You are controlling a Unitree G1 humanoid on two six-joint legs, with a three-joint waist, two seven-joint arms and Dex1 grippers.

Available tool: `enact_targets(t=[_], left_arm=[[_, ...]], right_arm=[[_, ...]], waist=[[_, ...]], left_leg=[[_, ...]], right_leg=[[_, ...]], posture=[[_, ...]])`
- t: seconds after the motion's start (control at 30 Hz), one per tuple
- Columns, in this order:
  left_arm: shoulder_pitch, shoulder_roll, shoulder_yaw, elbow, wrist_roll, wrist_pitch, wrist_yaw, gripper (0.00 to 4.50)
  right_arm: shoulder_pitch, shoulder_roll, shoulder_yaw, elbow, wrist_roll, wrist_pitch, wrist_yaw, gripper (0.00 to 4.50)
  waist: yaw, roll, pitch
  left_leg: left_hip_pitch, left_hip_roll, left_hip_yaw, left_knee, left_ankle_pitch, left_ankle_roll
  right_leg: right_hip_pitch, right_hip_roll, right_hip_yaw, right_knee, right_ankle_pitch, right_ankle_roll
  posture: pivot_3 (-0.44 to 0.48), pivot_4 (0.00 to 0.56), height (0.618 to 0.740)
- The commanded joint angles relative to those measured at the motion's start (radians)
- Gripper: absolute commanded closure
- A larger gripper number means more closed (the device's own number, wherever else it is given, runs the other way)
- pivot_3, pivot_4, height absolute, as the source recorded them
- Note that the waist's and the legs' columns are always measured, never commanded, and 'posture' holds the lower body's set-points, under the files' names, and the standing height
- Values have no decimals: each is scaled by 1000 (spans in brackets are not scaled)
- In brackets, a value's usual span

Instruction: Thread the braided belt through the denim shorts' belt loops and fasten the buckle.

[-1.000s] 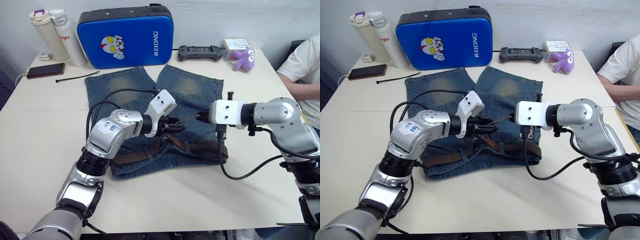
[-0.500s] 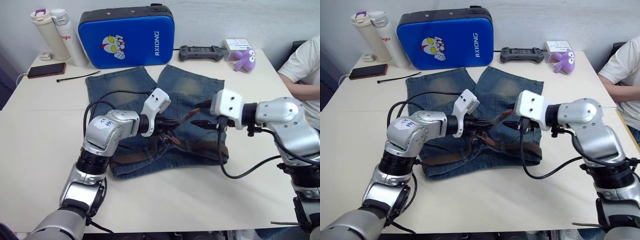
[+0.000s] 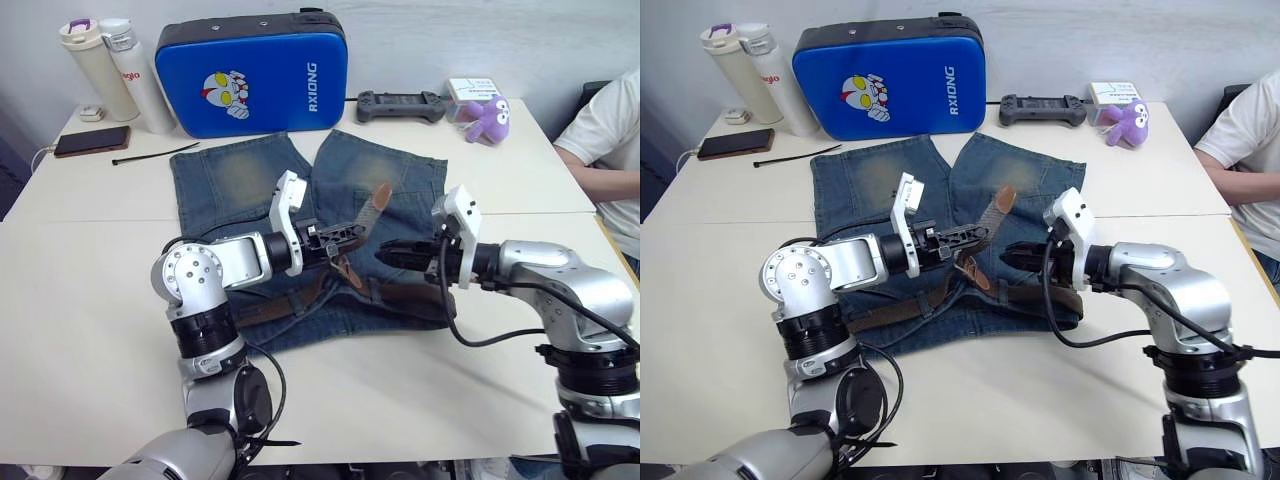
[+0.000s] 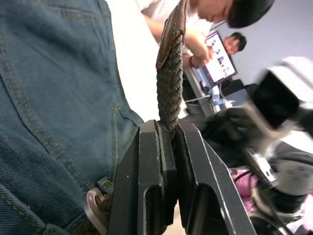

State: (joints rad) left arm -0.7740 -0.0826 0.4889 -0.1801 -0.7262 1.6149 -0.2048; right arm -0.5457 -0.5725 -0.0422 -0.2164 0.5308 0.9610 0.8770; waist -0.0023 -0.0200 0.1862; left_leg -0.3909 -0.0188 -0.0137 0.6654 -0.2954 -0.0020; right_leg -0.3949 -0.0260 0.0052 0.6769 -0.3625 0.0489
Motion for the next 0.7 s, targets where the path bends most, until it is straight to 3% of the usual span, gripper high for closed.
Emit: enact_targets(t=[0.03, 0.27, 0.4, 0.6, 0.7], left_arm=[[0, 20, 52, -39, -84, 0, 67, 4500], [38, 63, 140, -39, -246, 0, 177, 4500], [82, 81, 138, -48, -338, 0, 239, 4500], [132, 83, 82, -103, -433, 0, 266, 4500], [139, 69, 88, -111, -418, -11, 293, 4500]], right_arm=[[-27, 37, 37, 18, 32, -7, 7, 4477], [-34, 121, 91, 15, 73, -1, 9, 4477], [-23, 124, 185, 44, -9, -59, -8, 4477], [-28, 48, 290, 59, -53, -9, 13, 4477], [-56, -19, 348, 71, -125, -64, 37, 4477]], waist=[[-1, 0, 0], [-2, 0, 0], [-2, 0, 0], [-1, 0, 0], [-3, 0, 0]], left_leg=[[0, 0, 0, 0, 0, 0], [0, 0, 0, 0, 0, 0], [0, 0, 0, 0, 0, -1], [0, 0, 0, 0, 0, -1], [1, 0, 0, 0, 0, -1]], right_leg=[[0, 0, 0, 0, 0, 0], [0, 0, 0, 0, 0, 0], [0, 0, 0, -1, 0, 0], [0, 0, 0, -1, 0, 0], [0, 0, 0, -1, 0, 0]], posture=[[0, 150, 740], [0, 150, 740], [0, 150, 740], [0, 150, 740], [0, 150, 740]])
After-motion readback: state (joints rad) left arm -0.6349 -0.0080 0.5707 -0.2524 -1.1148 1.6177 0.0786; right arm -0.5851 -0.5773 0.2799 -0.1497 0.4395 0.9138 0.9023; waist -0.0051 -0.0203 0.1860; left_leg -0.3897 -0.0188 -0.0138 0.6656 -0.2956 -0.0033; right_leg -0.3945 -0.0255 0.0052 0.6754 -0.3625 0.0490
